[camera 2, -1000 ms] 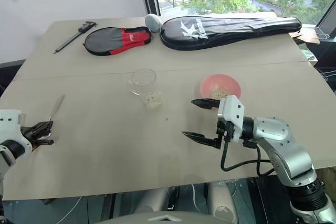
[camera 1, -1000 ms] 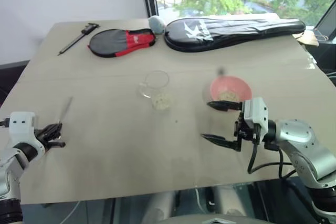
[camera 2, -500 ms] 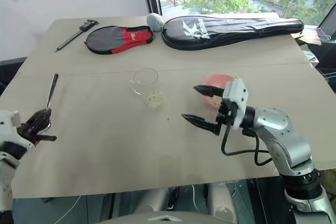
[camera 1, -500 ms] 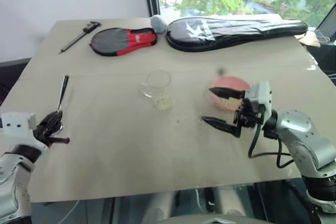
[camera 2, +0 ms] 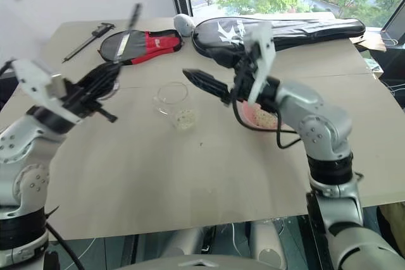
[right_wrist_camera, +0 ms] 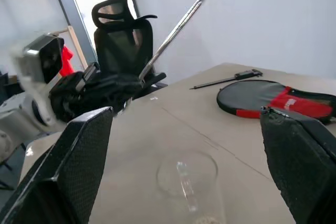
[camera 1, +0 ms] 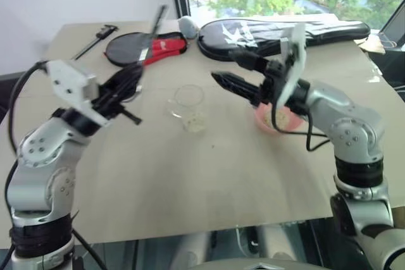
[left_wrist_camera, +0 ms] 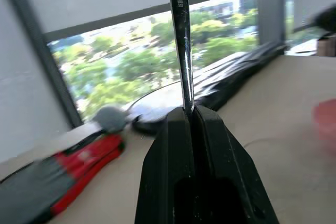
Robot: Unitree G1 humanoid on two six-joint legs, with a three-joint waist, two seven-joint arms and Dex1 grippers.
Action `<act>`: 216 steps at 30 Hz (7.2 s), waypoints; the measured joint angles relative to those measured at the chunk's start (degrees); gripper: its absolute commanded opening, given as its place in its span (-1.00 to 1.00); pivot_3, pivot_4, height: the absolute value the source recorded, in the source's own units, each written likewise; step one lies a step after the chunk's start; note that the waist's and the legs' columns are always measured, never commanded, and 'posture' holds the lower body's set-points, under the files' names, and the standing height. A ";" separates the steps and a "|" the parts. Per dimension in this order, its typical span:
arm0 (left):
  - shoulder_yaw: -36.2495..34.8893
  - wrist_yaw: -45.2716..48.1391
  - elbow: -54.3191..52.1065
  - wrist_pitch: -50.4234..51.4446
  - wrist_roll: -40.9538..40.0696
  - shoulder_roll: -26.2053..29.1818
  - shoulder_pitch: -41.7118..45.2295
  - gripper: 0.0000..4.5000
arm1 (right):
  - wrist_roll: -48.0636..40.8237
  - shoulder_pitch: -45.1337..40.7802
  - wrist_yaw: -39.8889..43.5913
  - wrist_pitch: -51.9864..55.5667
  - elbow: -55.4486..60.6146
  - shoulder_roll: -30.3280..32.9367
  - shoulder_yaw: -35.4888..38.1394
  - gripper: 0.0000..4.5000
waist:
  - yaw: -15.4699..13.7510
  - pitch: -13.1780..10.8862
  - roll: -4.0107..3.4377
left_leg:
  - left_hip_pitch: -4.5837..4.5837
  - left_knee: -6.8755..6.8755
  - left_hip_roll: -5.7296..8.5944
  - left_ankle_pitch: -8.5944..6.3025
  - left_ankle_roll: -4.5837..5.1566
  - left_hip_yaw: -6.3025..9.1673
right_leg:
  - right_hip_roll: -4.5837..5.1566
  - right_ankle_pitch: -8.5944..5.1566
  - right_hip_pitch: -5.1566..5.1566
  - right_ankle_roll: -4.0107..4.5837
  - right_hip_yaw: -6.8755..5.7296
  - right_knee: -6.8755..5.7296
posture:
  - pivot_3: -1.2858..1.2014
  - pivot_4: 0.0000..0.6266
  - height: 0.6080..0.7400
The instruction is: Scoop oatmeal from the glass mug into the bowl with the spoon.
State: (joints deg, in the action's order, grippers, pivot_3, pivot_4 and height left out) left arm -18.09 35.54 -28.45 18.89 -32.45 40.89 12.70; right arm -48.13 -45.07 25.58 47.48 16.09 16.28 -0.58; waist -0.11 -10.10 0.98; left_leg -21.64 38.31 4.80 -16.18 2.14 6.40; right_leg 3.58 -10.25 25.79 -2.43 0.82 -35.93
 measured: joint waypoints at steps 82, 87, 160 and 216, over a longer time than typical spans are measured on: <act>-15.56 -7.48 -9.62 5.97 -6.57 -8.44 -19.84 0.26 | -47.12 -9.37 -39.85 12.51 -19.91 -1.00 20.00 -1.00 | 1.02 0.00 -0.14 | -0.16 0.08 -0.03 0.02 0.01 -0.34 | -0.05 0.04 0.37 0.05 0.23 -0.35 | 0.03 -0.52 1.00; -10.67 -5.59 -4.08 -0.68 0.56 -11.12 -21.90 0.26 | -46.35 -6.06 -40.21 12.04 -19.41 3.56 20.11 -1.00 | 0.70 0.04 -0.20 | -0.05 0.08 -0.03 0.00 0.08 -0.39 | -0.02 0.04 0.20 0.05 0.23 -0.34 | 0.03 -0.52 1.00; 11.37 -3.56 44.36 -40.32 25.71 -21.26 10.31 -0.96 | -42.05 -3.27 -41.98 5.46 -9.81 5.20 17.27 -1.00 | 0.84 0.14 -0.30 | -0.20 0.15 -0.06 0.01 0.09 -0.42 | 0.00 0.14 0.34 0.00 0.32 -0.33 | 0.03 -0.52 1.00; 17.58 -5.54 47.72 -44.73 29.86 -23.74 13.73 -0.96 | -1.20 -1.70 -12.31 16.44 -5.44 -2.98 2.58 -1.00 | 0.82 0.16 -0.29 | -0.23 0.27 0.00 0.03 0.05 -0.35 | 0.00 0.16 0.38 -0.03 0.26 -0.45 | 0.03 -0.52 1.00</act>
State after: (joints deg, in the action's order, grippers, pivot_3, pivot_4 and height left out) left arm -0.51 30.01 19.28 -25.84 -2.59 17.15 26.43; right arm -49.33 -46.77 13.28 63.92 10.65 13.30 2.01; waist 0.71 -9.94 0.68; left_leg -21.87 38.58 4.80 -16.16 2.19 6.05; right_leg 3.59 -10.09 26.17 -2.46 1.08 -36.38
